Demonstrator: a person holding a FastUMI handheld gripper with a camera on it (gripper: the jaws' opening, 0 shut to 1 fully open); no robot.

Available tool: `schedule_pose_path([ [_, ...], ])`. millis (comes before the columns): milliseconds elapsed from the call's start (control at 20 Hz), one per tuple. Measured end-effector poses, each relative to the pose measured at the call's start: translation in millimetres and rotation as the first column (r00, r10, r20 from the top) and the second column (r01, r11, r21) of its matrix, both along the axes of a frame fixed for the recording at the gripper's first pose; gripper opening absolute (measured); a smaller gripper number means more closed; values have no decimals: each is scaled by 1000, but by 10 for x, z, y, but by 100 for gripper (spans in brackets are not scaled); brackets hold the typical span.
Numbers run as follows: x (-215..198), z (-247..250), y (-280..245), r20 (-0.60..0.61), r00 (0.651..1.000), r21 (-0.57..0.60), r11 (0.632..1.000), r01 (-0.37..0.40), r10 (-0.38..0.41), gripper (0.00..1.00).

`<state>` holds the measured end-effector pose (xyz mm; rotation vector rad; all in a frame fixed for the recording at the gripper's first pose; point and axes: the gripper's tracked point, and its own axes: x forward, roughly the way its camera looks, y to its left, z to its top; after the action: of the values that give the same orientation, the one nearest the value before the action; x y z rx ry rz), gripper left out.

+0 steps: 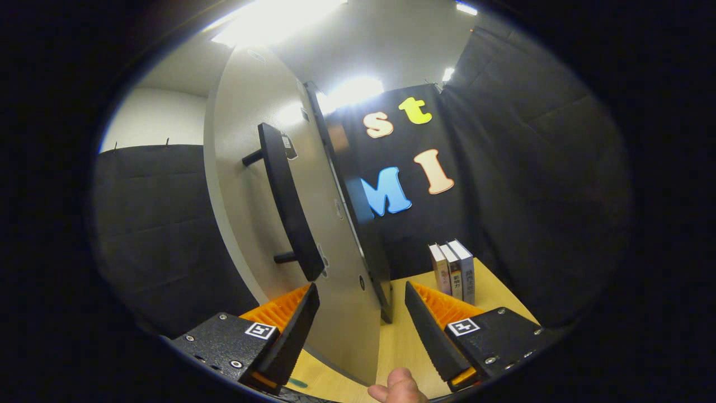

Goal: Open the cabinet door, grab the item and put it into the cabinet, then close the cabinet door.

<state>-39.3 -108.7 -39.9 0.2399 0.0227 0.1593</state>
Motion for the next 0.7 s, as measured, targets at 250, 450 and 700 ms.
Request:
schedule_pose_path([
  [250, -278, -200, 80, 143, 986, -62, 993, 100, -90, 95],
  [450, -611, -678, 469, 199, 976, -142, 983, 114, -84, 95],
  [700, -916, -1606, 1251, 160, 987, -261, 963, 73, -31, 96],
])
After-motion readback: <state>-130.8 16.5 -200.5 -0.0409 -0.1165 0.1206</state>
